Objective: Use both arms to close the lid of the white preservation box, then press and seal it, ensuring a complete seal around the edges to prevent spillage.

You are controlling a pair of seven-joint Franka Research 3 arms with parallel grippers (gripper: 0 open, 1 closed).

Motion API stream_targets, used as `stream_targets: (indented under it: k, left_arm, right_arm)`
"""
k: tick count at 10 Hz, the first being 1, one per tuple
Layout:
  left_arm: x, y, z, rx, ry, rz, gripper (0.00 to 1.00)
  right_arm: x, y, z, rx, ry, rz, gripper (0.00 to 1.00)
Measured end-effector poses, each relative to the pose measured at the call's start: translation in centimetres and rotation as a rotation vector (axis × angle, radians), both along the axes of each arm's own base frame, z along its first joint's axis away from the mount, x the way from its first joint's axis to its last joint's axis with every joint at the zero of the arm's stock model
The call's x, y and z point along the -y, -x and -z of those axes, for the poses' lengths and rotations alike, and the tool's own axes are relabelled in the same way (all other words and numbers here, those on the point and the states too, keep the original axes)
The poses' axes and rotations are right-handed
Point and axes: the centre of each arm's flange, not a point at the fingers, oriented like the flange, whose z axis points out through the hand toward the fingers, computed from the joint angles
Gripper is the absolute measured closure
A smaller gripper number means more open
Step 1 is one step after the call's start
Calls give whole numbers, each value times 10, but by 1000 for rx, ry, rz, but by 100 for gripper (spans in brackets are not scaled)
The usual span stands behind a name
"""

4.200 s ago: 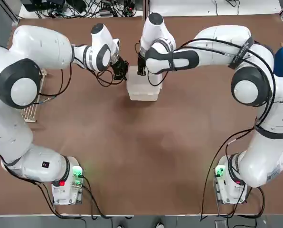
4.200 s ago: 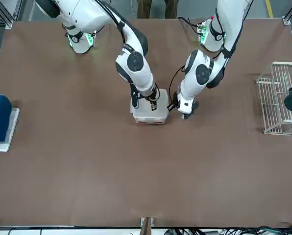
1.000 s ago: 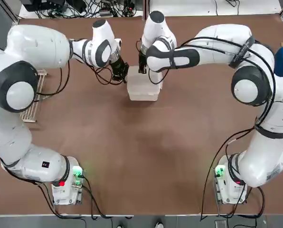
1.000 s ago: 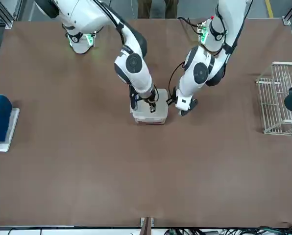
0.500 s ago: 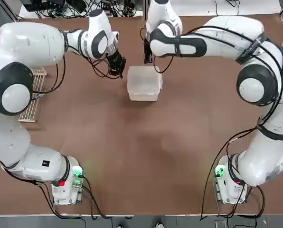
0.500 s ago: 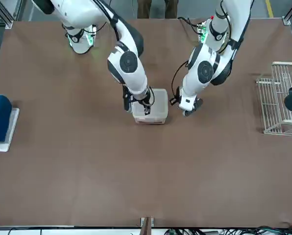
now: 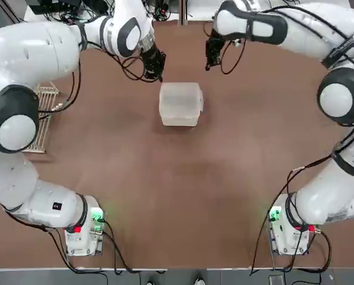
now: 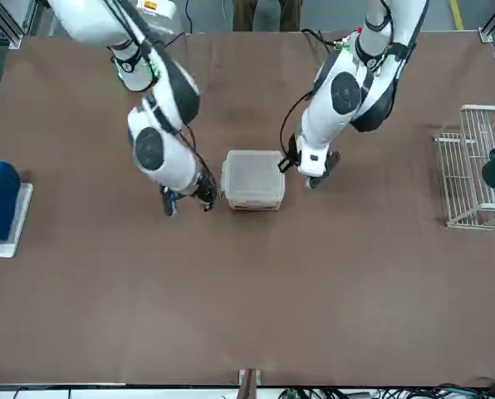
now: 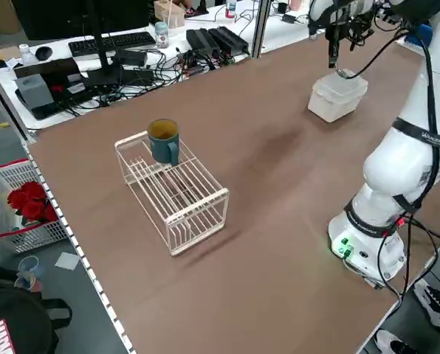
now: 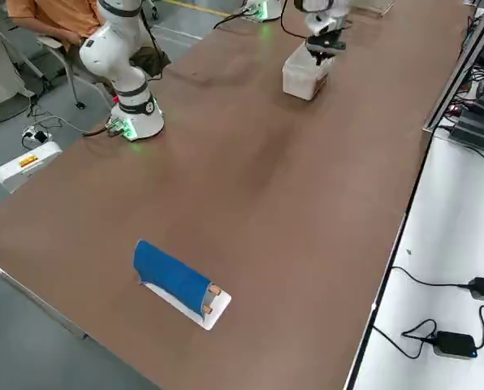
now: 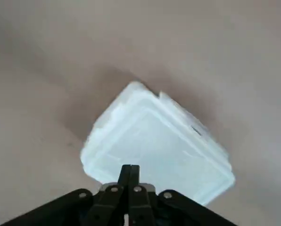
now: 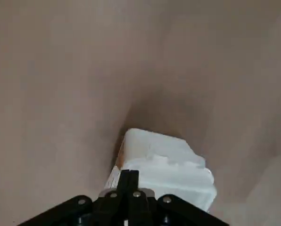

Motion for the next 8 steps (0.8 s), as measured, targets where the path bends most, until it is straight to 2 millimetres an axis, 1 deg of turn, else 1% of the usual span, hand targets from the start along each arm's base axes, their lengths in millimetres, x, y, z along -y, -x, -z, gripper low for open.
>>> stream_targets:
  k: [2,3,4,6,7,8]
  left_arm:
    - [47,16,17,32,-17,-41,99]
    - [68,20,26,36,-19,-50,99]
    - [86,21,35,41,-27,-56,99]
    - [117,25,61,52,-61,-68,99]
    - [127,25,71,61,-68,-78,99]
    - [135,26,76,67,-67,-83,99]
  right_arm:
    - [44,-5,29,-98,-133,14,99]
    - [63,-3,46,-133,-182,17,99]
    - [73,2,62,-159,-220,17,99]
    - [81,15,87,-176,-304,10,99]
    - [84,21,98,-175,-327,21,99]
    - [84,25,106,-168,-344,39,99]
